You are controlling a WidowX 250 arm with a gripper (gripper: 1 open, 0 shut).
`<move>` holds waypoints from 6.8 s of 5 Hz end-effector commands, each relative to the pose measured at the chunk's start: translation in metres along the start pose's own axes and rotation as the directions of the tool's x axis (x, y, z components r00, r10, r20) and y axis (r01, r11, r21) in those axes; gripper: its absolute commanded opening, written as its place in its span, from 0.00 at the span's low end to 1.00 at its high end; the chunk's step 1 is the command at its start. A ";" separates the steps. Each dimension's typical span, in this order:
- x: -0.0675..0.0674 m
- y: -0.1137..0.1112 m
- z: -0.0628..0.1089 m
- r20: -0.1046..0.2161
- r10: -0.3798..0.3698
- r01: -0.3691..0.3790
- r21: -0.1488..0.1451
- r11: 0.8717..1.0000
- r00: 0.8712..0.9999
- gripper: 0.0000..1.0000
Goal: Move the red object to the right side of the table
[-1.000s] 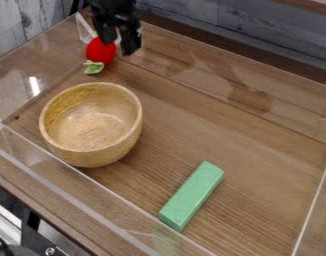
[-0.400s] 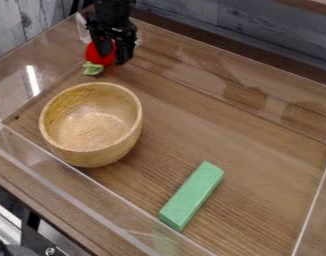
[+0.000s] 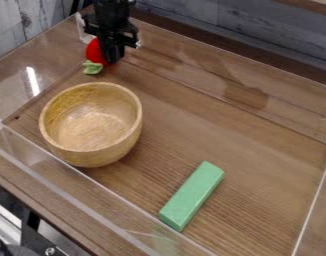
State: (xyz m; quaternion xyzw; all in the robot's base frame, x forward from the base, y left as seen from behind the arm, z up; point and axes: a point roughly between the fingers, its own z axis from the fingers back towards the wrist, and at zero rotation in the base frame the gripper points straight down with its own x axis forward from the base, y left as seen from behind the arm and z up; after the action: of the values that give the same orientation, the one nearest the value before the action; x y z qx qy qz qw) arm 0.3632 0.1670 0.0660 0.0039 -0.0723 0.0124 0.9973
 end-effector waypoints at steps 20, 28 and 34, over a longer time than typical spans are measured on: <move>0.009 -0.039 0.041 0.106 -0.088 0.094 -0.045 0.995 0.990 1.00; -0.002 0.021 0.013 0.043 -0.177 0.179 -0.052 0.982 0.983 1.00; 0.005 0.043 0.009 0.006 -0.111 0.111 -0.067 0.992 0.994 1.00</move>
State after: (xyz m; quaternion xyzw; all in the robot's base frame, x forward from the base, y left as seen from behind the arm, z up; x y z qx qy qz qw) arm 0.3625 0.2050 0.0516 -0.0457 -0.0490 -0.0469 0.9966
